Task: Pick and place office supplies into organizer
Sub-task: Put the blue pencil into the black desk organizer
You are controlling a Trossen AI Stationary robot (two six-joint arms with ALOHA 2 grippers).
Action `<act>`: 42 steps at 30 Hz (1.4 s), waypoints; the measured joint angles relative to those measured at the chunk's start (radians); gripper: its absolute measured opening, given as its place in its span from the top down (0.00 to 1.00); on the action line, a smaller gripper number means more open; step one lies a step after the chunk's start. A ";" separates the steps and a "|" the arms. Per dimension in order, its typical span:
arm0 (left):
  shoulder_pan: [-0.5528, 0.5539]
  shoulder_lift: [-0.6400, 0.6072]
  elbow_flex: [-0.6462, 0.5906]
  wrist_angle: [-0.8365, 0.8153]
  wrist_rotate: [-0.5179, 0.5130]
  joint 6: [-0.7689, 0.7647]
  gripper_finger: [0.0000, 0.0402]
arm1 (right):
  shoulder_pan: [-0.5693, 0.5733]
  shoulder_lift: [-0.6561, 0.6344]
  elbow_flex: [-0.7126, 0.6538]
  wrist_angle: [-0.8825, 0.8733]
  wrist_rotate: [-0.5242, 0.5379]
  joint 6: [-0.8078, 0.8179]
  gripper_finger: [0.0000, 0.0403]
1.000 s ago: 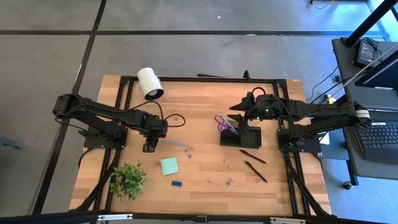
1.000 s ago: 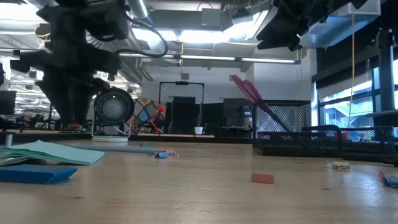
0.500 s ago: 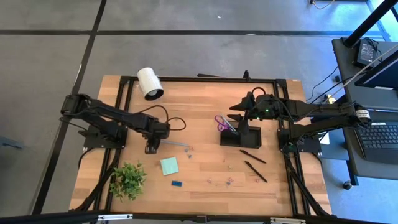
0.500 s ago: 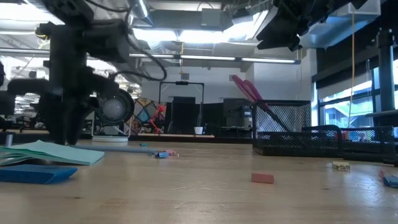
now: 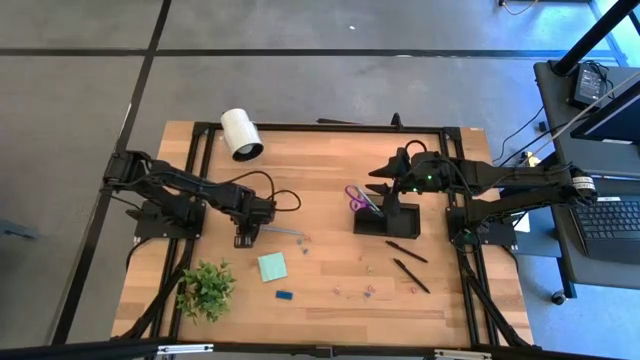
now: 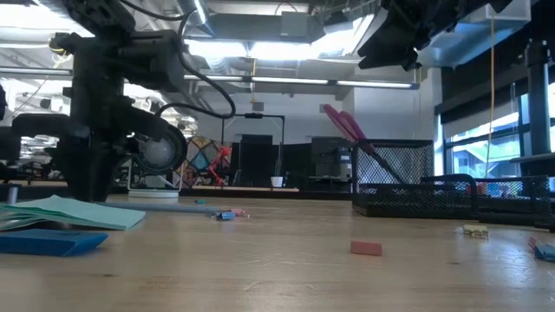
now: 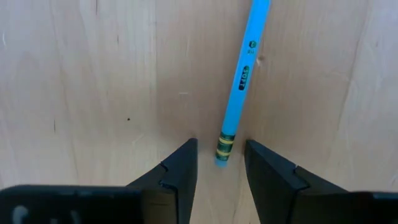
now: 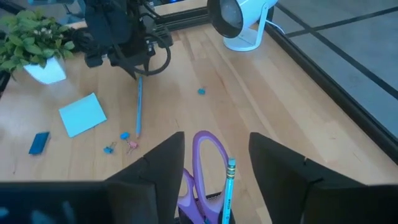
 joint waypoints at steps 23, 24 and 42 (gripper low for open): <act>0.000 0.000 0.001 0.012 0.004 -0.003 0.97 | 0.000 0.000 0.000 0.000 0.000 -0.006 0.54; 0.000 0.000 0.004 0.009 0.004 -0.003 0.97 | 0.000 0.000 0.000 0.000 0.000 -0.006 0.54; -0.010 -0.001 0.542 -0.234 -0.308 0.332 0.97 | -0.076 0.000 0.000 0.000 -0.191 0.490 0.54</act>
